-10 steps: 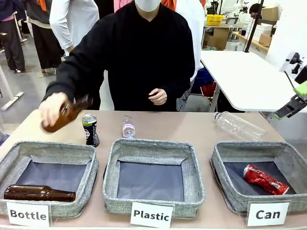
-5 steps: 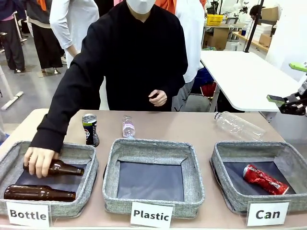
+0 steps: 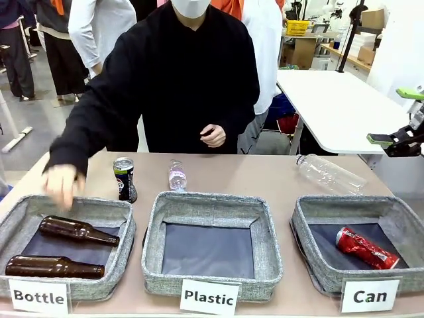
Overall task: Sort the can waste into the basket.
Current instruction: Pick up the can waste from the table and place it in the right Fabric basket.
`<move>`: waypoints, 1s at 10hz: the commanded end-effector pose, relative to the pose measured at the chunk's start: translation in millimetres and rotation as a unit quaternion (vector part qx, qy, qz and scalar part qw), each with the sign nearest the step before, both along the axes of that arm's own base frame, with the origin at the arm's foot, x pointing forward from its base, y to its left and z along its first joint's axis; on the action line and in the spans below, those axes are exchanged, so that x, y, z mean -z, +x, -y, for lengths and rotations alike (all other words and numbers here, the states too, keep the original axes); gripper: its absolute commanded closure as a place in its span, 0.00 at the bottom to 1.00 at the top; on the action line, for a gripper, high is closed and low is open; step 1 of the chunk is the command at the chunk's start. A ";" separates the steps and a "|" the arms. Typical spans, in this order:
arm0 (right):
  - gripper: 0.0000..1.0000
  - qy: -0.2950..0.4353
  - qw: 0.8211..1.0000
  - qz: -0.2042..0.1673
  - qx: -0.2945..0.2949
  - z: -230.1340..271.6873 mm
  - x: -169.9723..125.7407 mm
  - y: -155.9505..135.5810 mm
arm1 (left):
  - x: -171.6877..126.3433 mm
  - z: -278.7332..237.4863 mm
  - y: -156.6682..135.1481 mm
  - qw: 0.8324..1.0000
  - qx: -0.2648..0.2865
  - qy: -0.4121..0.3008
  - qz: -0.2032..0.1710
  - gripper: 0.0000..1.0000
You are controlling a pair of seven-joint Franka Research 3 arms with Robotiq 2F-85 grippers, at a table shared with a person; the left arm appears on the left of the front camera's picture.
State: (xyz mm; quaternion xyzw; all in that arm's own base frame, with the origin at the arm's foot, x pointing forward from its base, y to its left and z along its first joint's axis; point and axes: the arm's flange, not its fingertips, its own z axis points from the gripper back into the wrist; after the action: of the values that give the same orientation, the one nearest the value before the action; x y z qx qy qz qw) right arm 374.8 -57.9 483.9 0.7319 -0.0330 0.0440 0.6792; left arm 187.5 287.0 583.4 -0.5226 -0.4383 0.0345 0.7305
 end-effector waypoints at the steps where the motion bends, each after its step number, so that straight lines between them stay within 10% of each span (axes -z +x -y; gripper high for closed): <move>1: 0.00 0.000 1.000 0.012 -0.003 5.8 2.1 0.9 | 19.5 50.6 26.3 0.998 0.046 0.026 -0.021 0.00; 8: 0.00 0.000 1.000 0.012 -0.003 5.8 2.1 0.9 | 114.8 203.6 90.6 0.965 0.179 0.089 -0.171 0.00; 10: 0.00 0.000 1.000 0.012 -0.003 5.8 2.1 0.9 | 91.5 185.3 90.5 0.971 0.187 0.072 -0.127 0.00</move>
State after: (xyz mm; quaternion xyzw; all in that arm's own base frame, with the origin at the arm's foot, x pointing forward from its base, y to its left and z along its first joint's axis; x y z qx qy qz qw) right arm 375.6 -60.3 480.9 0.7327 -0.0353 0.0428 0.6783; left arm 287.4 96.7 486.4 -0.5289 -0.2291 -0.0644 0.8147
